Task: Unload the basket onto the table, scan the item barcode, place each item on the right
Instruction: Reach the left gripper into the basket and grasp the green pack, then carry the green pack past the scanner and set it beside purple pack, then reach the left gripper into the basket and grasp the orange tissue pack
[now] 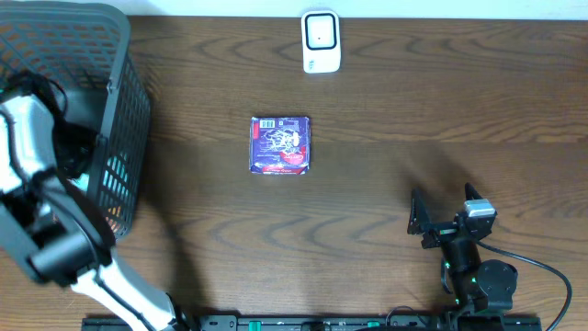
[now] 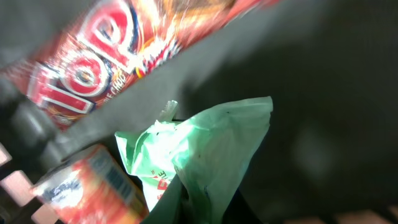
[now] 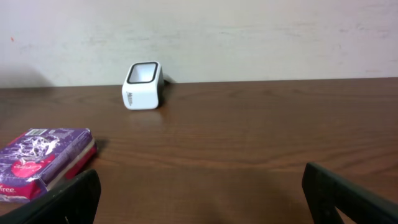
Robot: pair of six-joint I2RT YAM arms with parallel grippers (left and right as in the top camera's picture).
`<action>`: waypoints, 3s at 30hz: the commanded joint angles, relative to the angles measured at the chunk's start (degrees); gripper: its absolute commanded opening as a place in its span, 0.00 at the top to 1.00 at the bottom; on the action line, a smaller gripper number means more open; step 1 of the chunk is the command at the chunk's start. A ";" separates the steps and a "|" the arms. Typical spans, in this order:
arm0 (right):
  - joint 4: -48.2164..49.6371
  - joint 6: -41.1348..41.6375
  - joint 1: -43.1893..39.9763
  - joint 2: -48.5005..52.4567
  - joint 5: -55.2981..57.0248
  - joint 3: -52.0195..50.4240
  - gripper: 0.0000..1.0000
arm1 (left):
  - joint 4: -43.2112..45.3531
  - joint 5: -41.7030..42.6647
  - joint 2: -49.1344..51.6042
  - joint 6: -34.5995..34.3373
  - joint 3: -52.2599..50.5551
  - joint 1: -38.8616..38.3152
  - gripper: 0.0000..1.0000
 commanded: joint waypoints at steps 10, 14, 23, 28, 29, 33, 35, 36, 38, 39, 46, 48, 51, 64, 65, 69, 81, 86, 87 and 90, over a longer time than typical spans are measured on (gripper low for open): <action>-0.24 0.52 -0.39 -0.31 0.44 -0.09 0.01 | 10.10 9.84 -35.47 1.60 3.85 -2.60 0.93; -0.24 0.52 -0.39 -0.31 0.44 -0.09 0.01 | 11.93 15.80 -39.56 4.39 3.85 -11.67 0.93; -0.24 0.52 -0.39 -0.31 0.44 -0.09 0.01 | 12.76 5.97 -35.10 15.61 3.82 -46.53 0.93; -0.24 0.52 -0.39 -0.31 0.44 -0.09 0.01 | 14.01 -1.42 -26.82 22.16 3.82 -57.72 0.93; -0.24 0.52 -0.39 -0.31 0.44 -0.09 0.01 | 14.43 -1.95 -24.68 23.61 3.82 -59.23 0.92; -0.24 0.52 -0.39 -0.31 0.44 -0.09 0.01 | 17.53 -1.95 -17.03 25.42 3.82 -62.23 0.93; -0.24 0.52 -0.39 -0.31 0.44 -0.09 0.01 | 19.61 -1.92 -12.92 25.38 3.82 -62.86 0.93; -0.24 0.52 -0.39 -0.31 0.44 -0.09 0.01 | 20.52 -1.90 -10.99 25.35 3.82 -63.04 0.92; -0.24 0.52 -0.39 -0.31 0.44 -0.09 0.01 | 21.94 -1.88 -7.89 25.35 3.82 -63.36 0.89; -0.24 0.52 -0.39 -0.31 0.44 -0.09 0.01 | 22.58 -1.90 -6.38 25.35 3.82 -63.47 0.87; -0.24 0.52 -0.39 -0.31 0.44 -0.09 0.01 | 23.56 -1.66 0.63 19.85 3.82 -64.22 0.87; -0.24 0.52 -0.39 -0.31 0.44 -0.09 0.01 | 24.33 -1.53 1.09 18.45 3.82 -64.57 0.86; -0.24 0.52 -0.39 -0.31 0.44 -0.09 0.01 | 25.22 -1.25 1.11 18.45 3.82 -65.09 0.75; -0.24 0.52 -0.39 -0.31 0.44 -0.09 0.01 | 24.79 -1.31 0.17 20.37 2.71 -64.74 0.50; -0.24 0.52 -0.39 -0.31 0.44 -0.09 0.01 | 24.48 -1.33 -0.63 21.44 3.06 -64.57 0.50; -0.24 0.52 -0.39 -0.31 0.44 -0.09 0.01 | 23.91 -4.24 -6.75 24.48 4.96 -62.95 0.49; -0.24 0.52 -0.39 -0.31 0.44 -0.09 0.01 | 17.42 -22.27 -34.93 17.22 5.62 -34.73 0.34; -0.24 0.52 -0.39 -0.31 0.44 -0.09 0.01 | 7.91 -22.21 -35.23 8.24 4.94 -17.51 0.33; -0.24 0.52 -0.39 -0.31 0.44 -0.09 0.01 | 6.23 -21.68 -34.77 6.64 4.20 -15.04 0.25; -0.24 0.52 -0.39 -0.31 0.44 -0.09 0.01 | 3.63 -17.84 -32.76 1.55 1.86 -10.12 0.17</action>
